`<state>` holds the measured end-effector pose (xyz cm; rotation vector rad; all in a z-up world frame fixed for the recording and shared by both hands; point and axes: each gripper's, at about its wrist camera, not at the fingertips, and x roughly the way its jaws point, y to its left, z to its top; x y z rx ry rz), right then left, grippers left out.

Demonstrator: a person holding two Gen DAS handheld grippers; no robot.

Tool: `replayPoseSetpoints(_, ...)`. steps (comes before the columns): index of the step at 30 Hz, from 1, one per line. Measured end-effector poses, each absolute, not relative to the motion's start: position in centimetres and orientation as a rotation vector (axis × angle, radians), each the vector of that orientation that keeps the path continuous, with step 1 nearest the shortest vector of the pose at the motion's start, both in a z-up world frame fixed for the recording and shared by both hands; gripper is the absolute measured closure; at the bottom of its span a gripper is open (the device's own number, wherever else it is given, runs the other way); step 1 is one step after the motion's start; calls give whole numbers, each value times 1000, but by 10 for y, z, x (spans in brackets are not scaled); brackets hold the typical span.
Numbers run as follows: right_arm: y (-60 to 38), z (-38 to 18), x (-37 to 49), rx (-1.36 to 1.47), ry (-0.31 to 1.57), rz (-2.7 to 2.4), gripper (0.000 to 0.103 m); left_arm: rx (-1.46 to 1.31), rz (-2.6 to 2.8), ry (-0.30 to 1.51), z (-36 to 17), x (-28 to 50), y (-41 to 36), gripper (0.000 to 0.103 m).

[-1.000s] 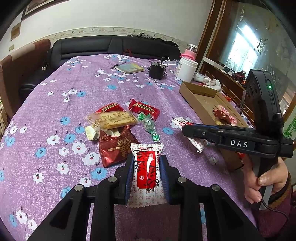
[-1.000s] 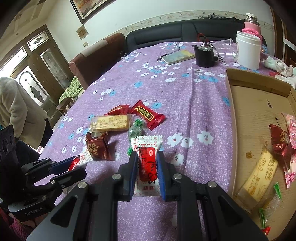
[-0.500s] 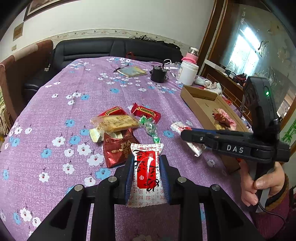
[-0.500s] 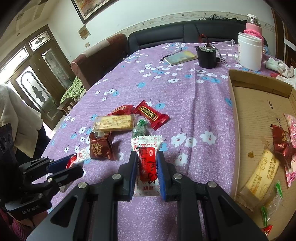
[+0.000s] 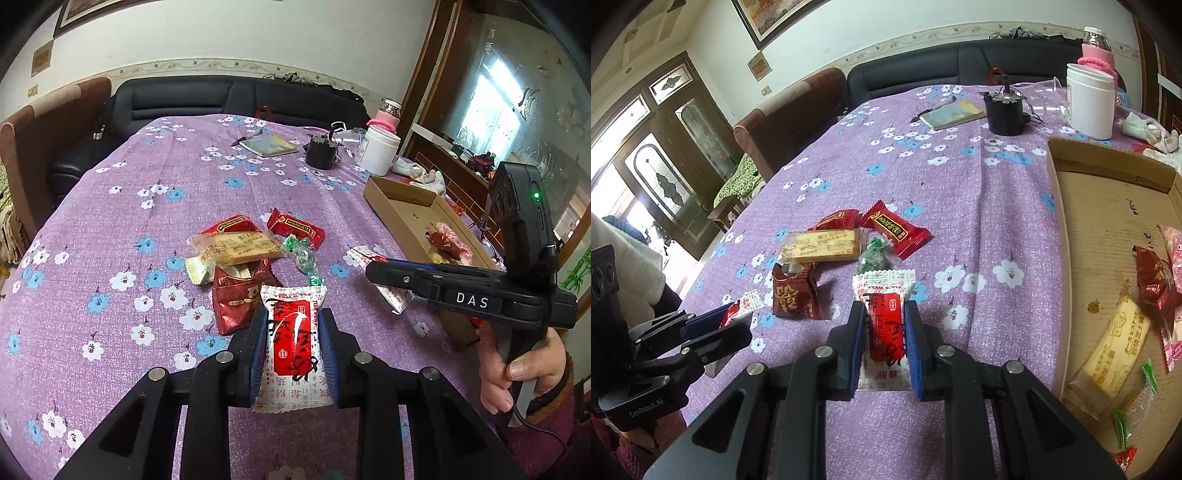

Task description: Organize snacks

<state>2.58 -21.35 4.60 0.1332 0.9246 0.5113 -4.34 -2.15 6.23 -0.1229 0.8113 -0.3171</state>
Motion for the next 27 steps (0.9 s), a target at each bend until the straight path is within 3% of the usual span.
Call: replayPoseSetpoints(27, -217, 51, 24, 154, 916, 513, 83, -114, -309, 802, 66, -50, -24, 75)
